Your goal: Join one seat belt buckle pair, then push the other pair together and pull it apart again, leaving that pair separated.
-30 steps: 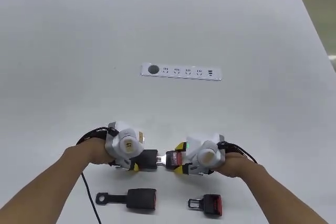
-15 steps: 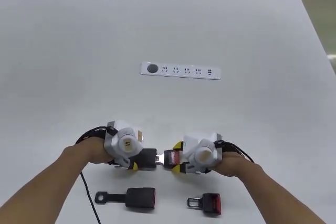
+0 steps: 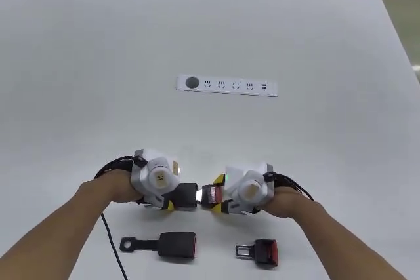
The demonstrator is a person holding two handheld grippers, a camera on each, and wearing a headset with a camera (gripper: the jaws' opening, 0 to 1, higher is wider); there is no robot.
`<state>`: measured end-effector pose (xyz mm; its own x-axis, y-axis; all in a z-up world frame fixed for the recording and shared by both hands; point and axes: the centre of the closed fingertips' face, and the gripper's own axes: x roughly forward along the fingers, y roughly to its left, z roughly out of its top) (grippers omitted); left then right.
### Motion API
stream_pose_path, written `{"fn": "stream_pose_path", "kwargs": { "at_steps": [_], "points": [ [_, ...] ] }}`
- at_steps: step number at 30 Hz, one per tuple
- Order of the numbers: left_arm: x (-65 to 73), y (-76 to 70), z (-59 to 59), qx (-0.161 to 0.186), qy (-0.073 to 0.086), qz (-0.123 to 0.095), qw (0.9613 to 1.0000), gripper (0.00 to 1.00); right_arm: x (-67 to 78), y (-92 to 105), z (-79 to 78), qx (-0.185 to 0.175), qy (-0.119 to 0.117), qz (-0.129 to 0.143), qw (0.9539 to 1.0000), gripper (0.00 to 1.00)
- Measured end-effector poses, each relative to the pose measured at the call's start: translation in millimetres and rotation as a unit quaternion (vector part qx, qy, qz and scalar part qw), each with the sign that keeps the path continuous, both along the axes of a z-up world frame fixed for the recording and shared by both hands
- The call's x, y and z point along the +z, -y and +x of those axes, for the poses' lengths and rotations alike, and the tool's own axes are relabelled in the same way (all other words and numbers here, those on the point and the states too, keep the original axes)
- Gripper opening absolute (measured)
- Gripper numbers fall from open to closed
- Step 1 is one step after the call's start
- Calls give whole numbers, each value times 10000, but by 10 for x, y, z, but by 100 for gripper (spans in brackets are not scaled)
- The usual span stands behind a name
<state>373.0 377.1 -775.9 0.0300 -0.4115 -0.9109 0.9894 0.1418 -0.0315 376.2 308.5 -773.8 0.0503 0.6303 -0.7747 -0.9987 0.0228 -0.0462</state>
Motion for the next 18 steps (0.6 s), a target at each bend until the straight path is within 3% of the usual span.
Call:
{"fn": "stream_pose_path", "kwargs": {
  "at_steps": [1,2,4,18],
  "points": [
    [1,7,-4,-16,8,19,10000,31,0,-18,-3,-20,-11,9,10000,28],
    [2,13,-9,-42,7,19,10000,31,-18,107,14,-295,-31,-250,9992,28],
    [-3,7,-7,3,11,2,10000,31,-1,35,-3,-75,1,-55,10000,28],
    [-56,-53,13,-45,16,-16,10000,31,61,20,-17,-15,88,-77,9999,28]
  ]
}}
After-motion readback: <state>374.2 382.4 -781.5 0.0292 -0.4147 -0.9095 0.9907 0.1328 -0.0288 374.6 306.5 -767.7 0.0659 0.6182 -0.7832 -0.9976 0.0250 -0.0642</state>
